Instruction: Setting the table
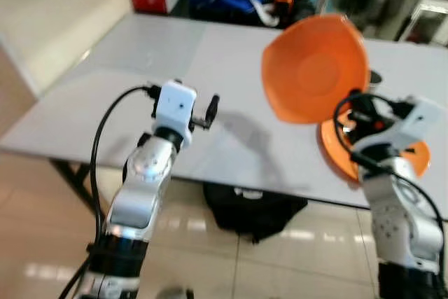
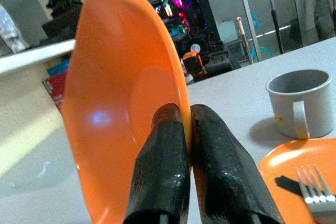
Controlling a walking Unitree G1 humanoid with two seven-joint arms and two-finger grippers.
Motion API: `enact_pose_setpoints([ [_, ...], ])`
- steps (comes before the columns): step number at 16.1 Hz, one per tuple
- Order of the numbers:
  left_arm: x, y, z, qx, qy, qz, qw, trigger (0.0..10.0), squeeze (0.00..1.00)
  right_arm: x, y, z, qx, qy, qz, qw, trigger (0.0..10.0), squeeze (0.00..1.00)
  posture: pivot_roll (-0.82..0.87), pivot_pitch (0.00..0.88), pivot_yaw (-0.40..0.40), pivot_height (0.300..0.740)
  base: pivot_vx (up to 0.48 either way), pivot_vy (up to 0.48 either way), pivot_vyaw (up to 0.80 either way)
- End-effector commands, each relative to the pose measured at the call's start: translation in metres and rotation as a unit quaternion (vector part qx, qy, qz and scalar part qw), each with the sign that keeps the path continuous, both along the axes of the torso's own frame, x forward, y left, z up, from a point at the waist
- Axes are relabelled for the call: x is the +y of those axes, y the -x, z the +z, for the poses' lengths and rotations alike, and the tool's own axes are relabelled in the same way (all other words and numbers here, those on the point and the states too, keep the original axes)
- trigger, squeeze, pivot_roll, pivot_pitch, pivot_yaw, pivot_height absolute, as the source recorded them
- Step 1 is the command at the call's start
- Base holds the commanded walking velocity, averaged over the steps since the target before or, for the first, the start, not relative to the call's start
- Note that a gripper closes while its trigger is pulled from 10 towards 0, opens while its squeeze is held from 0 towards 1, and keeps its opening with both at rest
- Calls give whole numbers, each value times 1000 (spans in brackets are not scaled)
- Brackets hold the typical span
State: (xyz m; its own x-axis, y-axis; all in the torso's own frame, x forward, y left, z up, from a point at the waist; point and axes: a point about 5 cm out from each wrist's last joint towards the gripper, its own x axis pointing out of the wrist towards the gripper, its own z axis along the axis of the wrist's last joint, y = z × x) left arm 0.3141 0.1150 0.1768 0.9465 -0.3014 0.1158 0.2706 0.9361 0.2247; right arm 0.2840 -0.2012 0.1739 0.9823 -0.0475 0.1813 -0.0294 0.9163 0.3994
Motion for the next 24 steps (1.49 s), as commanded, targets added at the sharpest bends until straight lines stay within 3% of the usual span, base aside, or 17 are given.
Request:
enact_pose_setpoints([
  [1, 4, 1, -1, 3, -8, 7, 1000, 10000, 0, 4, -2, 5, -9, -1, 4, 1000, 10000, 0, 20, 47, -21, 740, 0, -480, 800],
  [10, 7, -1, 1, 1, -10, 12, 1000, 10000, 0, 8, -3, 11, -18, 11, 24, 999, 10000, 0, 18, 49, -22, 740, 0, -480, 89],
  [19, 6, -2, 2, 2, -12, 9, 1000, 10000, 0, 0, -5, 5, 2, -10, -4, 1000, 10000, 0, 17, 49, -22, 740, 0, -480, 0],
  [22, 0, -4, -1, 28, -20, 3, 999, 10000, 0, 2, -6, 0, 19, -9, -3, 1000, 10000, 0, 19, 50, -23, 740, 0, 0, 0],
  [24, 5, -5, 1, 20, -11, 9, 1000, 10000, 0, 3, -7, -1, 21, -9, -4, 1000, 10000, 0, 18, 50, -21, 740, 157, 0, 0],
])
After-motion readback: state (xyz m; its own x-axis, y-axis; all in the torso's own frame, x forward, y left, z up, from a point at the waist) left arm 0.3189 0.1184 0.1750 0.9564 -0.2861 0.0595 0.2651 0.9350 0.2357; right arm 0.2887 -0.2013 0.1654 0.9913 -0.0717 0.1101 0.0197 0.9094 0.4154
